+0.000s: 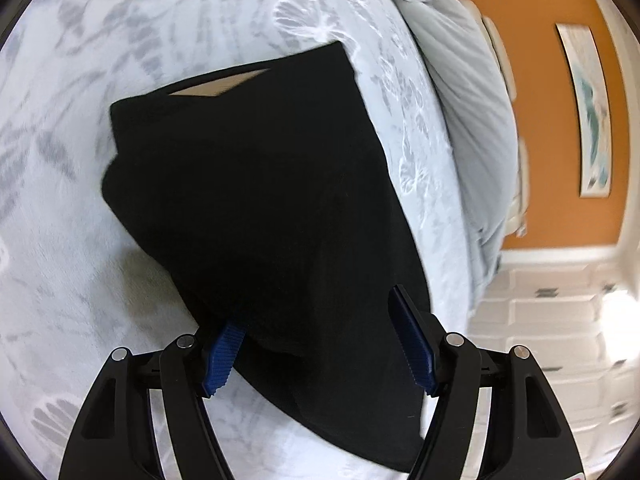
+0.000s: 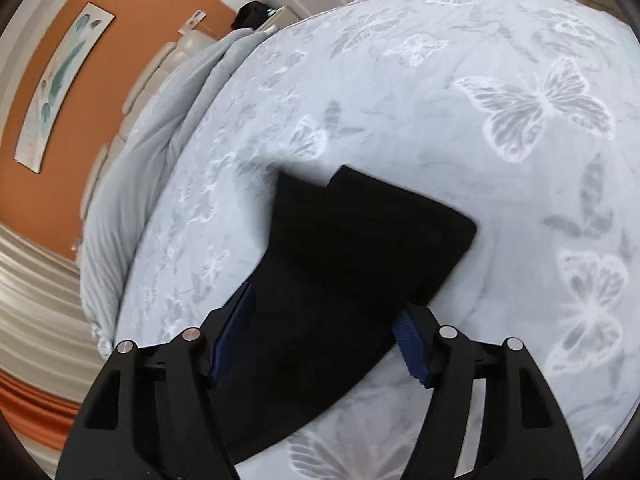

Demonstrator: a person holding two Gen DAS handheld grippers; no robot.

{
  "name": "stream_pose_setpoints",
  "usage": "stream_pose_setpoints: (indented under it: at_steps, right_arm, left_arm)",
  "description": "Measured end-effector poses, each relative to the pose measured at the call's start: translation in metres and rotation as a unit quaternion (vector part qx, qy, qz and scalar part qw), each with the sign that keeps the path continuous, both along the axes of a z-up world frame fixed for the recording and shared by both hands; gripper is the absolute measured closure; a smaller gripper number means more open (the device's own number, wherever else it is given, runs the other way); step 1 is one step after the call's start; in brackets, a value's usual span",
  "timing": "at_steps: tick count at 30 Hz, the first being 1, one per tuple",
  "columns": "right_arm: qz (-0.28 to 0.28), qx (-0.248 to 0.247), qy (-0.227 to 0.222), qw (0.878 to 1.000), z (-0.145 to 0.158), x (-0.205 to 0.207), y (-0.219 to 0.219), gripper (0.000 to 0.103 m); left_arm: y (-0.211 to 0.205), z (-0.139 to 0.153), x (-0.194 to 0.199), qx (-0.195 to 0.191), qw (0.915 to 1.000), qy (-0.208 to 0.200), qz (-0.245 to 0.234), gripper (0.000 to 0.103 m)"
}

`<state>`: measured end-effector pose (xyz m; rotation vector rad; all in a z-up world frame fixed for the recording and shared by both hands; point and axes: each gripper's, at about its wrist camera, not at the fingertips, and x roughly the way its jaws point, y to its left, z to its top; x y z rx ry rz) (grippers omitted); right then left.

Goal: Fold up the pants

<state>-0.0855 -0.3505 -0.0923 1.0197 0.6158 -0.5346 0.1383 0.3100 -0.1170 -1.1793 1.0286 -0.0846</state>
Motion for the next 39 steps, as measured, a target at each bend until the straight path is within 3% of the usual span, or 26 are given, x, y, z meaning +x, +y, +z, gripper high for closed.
stream_pose_setpoints:
  at_steps: [3,5,6,8,10,13,14,15,18,20,21,23,24,25,26,28,29,31,32,34,35,36,37,38,39]
  right_arm:
    - [0.028,-0.017,0.023,0.999,-0.007,0.017,0.005,0.039]
    - [0.033,-0.032,0.037,0.998,-0.008,0.030,0.004,0.056]
    - [0.027,-0.038,0.033,0.998,-0.005,0.029,0.004,0.057]
    - [0.020,-0.029,0.007,0.999,-0.001,0.021,0.000,0.057]
    - [0.017,-0.025,-0.006,1.000,0.003,0.019,-0.001,0.057]
    - [0.019,-0.022,0.006,1.000,-0.003,0.021,-0.005,0.057]
    - [0.021,-0.017,0.016,1.000,-0.008,0.022,-0.006,0.057]
    - [0.022,-0.011,0.026,0.999,-0.012,0.025,-0.007,0.057]
    - [0.019,-0.009,0.037,0.999,-0.017,0.024,-0.010,0.058]
    - [0.022,-0.021,0.035,0.999,-0.015,0.023,-0.012,0.094]
    - [0.019,-0.025,0.027,0.999,-0.009,0.020,-0.012,0.099]
    - [0.011,-0.034,-0.056,0.998,0.021,0.005,-0.012,0.099]
    - [0.012,-0.046,-0.067,0.997,0.029,0.002,-0.011,0.099]
    - [0.017,-0.073,-0.060,0.995,0.036,-0.001,-0.009,0.099]
    - [0.017,-0.083,-0.028,0.996,0.031,0.000,-0.011,0.098]
    - [0.014,-0.043,0.030,0.999,0.000,0.001,-0.022,0.098]
    - [0.008,-0.008,0.047,0.999,-0.016,-0.001,-0.028,0.098]
    - [0.009,0.025,0.042,0.999,-0.025,-0.004,-0.032,0.089]
    - [0.013,0.022,0.040,0.999,-0.021,-0.004,-0.032,0.086]
    - [0.012,-0.008,0.029,0.999,-0.011,-0.005,-0.033,0.043]
    - [0.006,-0.021,0.024,0.999,-0.008,-0.005,-0.034,0.043]
    - [0.003,-0.030,0.020,0.999,-0.005,-0.004,-0.035,0.052]
    - [0.011,-0.039,0.016,0.999,-0.004,0.000,-0.036,0.089]
    - [0.017,-0.046,0.017,0.999,-0.001,0.003,-0.036,0.099]
    - [0.020,-0.051,0.009,0.998,0.004,0.004,-0.034,0.098]
  left_arm:
    - [0.010,-0.004,0.000,-0.020,0.9998,-0.004,0.009,0.036]
    - [0.017,0.000,-0.002,-0.028,0.9990,-0.029,0.020,0.044]
    - [0.020,0.003,-0.003,-0.024,0.9987,-0.040,0.020,0.052]
    - [0.021,0.014,0.000,-0.009,0.9978,-0.066,0.002,0.092]
    - [0.021,0.025,0.004,-0.006,0.9947,-0.101,-0.017,0.095]
    - [0.023,0.046,0.008,0.062,0.9872,-0.141,-0.041,0.096]
    - [0.023,0.043,0.012,0.095,0.9860,-0.127,-0.053,0.096]
    - [0.023,0.035,0.017,0.101,0.9880,-0.100,-0.059,0.096]
    - [0.030,0.007,0.018,0.059,0.9963,-0.043,-0.046,0.096]
    - [0.030,0.013,0.013,0.061,0.9959,-0.055,-0.039,0.097]
    - [0.026,0.024,0.010,0.073,0.9938,-0.075,-0.039,0.097]
    - [0.018,0.052,0.004,0.102,0.9860,-0.122,-0.050,0.097]
    - [0.015,0.057,0.002,0.117,0.9837,-0.126,-0.054,0.097]
    - [0.012,0.056,0.004,0.132,0.9829,-0.114,-0.059,0.096]
    - [0.013,0.041,0.007,0.140,0.9854,-0.075,-0.062,0.096]
    - [0.020,0.005,0.011,0.117,0.9918,0.004,-0.051,0.096]
    - [0.023,-0.003,0.012,0.096,0.9945,0.011,-0.041,0.095]
    - [0.029,-0.004,0.010,0.070,0.9971,0.009,-0.029,0.093]
    - [0.028,0.000,0.009,0.076,0.9966,0.006,-0.030,0.091]
    - [0.025,0.003,0.009,0.093,0.9950,0.007,-0.035,0.088]
    - [0.025,0.003,0.010,0.100,0.9943,0.009,-0.037,0.088]
    - [0.026,0.002,0.012,0.101,0.9942,0.010,-0.035,0.088]
    - [0.026,0.002,0.012,0.100,0.9944,0.011,-0.032,0.088]
    - [0.023,0.002,0.015,0.099,0.9946,0.012,-0.029,0.088]
    - [0.023,0.003,0.014,0.098,0.9947,0.012,-0.027,0.088]
